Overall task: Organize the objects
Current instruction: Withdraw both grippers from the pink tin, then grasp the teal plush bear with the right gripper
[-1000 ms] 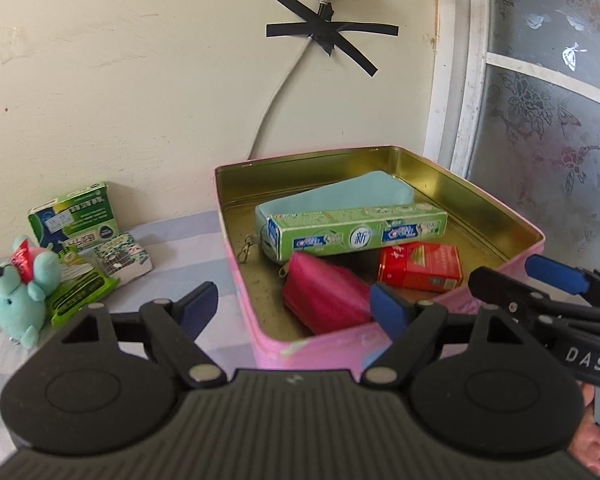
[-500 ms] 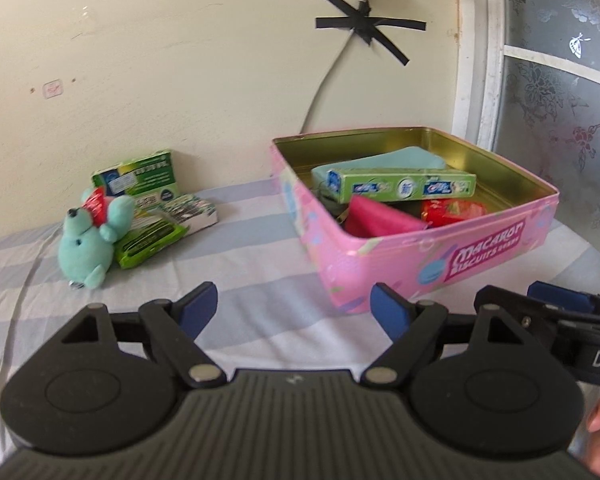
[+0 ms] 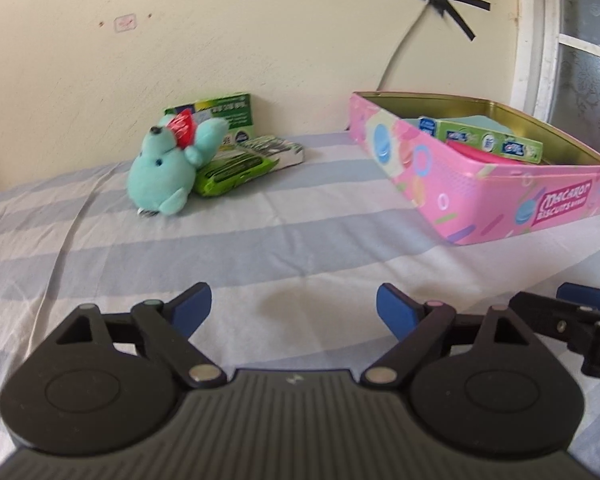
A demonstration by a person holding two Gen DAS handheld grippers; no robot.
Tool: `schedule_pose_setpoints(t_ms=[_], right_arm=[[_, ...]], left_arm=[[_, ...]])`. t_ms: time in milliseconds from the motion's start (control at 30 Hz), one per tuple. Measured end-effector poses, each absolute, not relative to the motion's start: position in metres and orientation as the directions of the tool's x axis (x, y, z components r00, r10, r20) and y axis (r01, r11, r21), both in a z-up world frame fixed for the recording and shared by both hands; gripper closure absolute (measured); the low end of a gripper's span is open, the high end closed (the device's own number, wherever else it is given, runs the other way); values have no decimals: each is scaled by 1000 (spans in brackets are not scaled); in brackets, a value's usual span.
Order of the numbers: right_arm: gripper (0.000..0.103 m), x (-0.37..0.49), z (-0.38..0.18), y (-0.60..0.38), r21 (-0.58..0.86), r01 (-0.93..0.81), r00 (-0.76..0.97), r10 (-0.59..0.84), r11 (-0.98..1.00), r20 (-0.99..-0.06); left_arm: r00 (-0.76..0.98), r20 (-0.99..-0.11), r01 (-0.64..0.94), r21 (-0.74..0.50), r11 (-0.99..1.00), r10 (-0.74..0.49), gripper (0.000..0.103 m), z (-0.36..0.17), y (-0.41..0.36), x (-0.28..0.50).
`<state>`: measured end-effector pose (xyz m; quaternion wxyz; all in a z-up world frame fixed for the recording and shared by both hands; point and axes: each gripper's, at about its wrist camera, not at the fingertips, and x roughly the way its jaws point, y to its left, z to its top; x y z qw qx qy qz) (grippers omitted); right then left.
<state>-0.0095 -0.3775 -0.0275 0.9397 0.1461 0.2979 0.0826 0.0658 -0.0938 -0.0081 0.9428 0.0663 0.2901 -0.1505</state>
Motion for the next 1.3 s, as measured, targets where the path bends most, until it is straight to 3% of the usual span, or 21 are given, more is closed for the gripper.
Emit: schedule_pose_setpoints(t_ms=[467, 700, 933, 1300], right_arm=[[19, 7, -29, -314, 229, -171, 762, 276, 958, -586], [19, 25, -28, -271, 176, -264, 730, 316, 948, -606], [21, 77, -14, -233, 277, -323, 698, 425, 905, -576], [19, 220, -5, -232, 512, -179, 706, 472, 840, -527]], left_arm=[[786, -586, 241, -3, 971, -197, 12, -13, -34, 89], [801, -589, 140, 13, 990, -105, 12, 0, 21, 120], [802, -590, 4, -159, 987, -98, 8, -2, 81, 137], [802, -584, 6, -200, 980, -125, 3, 0, 80, 138]])
